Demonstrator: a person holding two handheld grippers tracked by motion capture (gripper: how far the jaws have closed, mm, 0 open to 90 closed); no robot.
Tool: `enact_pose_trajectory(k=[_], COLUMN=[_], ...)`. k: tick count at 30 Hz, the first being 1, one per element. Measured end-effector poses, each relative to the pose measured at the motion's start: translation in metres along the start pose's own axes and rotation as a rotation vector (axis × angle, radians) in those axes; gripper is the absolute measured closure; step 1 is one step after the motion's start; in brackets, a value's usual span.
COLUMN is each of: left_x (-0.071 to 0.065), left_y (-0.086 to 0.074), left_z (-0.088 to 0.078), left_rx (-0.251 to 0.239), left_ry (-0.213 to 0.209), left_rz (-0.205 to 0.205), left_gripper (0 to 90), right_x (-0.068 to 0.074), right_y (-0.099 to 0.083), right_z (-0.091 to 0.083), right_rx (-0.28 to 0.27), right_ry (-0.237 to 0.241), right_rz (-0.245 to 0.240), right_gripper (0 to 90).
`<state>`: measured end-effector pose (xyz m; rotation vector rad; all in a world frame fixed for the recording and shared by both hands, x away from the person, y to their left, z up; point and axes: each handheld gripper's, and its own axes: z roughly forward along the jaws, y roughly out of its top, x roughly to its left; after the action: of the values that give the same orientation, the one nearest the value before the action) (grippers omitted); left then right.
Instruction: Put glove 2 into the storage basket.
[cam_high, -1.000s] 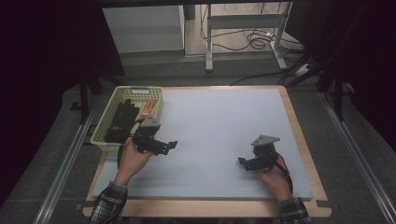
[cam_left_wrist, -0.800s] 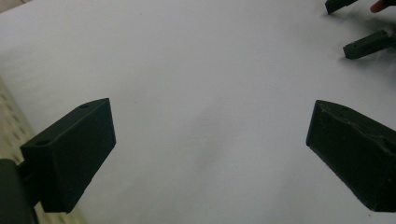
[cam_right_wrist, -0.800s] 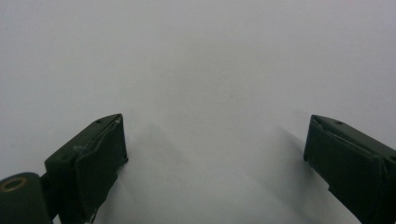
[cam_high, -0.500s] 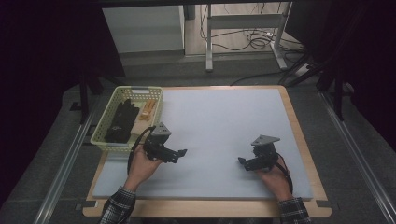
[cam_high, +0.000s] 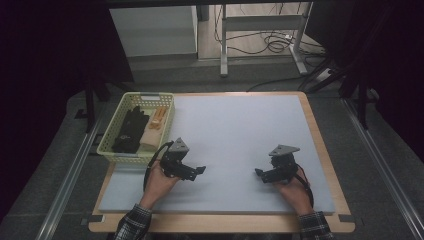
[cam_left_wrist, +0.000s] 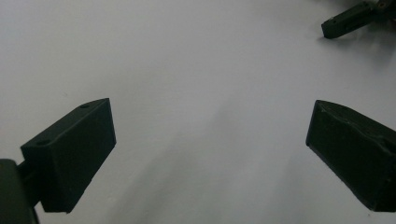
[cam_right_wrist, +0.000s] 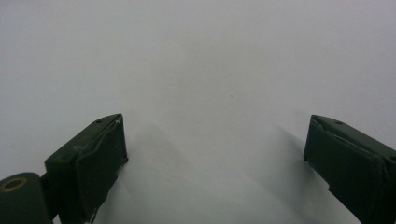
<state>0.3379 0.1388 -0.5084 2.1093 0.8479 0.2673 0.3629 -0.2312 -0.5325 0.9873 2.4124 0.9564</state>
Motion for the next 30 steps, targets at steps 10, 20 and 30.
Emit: enact_pose_trajectory(k=[10, 20, 30], left_x=[-0.003, -0.006, -0.011], left_y=[-0.012, -0.020, -0.025], left_z=[0.012, 0.020, 0.028], left_rx=[0.027, 0.051, 0.099], left_ry=[-0.007, -0.006, 0.021], left_rz=[0.007, 0.019, 0.052], left_gripper=[1.8, 1.8, 1.7], right_x=[0.000, 0.000, 0.000], right_y=[0.000, 0.000, 0.000], right_z=[0.000, 0.000, 0.000], right_rx=[0.000, -0.001, -0.001], right_ry=[0.000, -0.001, -0.001], right_rz=[0.000, 0.000, -0.001], right_gripper=[5.8, 5.8, 5.8])
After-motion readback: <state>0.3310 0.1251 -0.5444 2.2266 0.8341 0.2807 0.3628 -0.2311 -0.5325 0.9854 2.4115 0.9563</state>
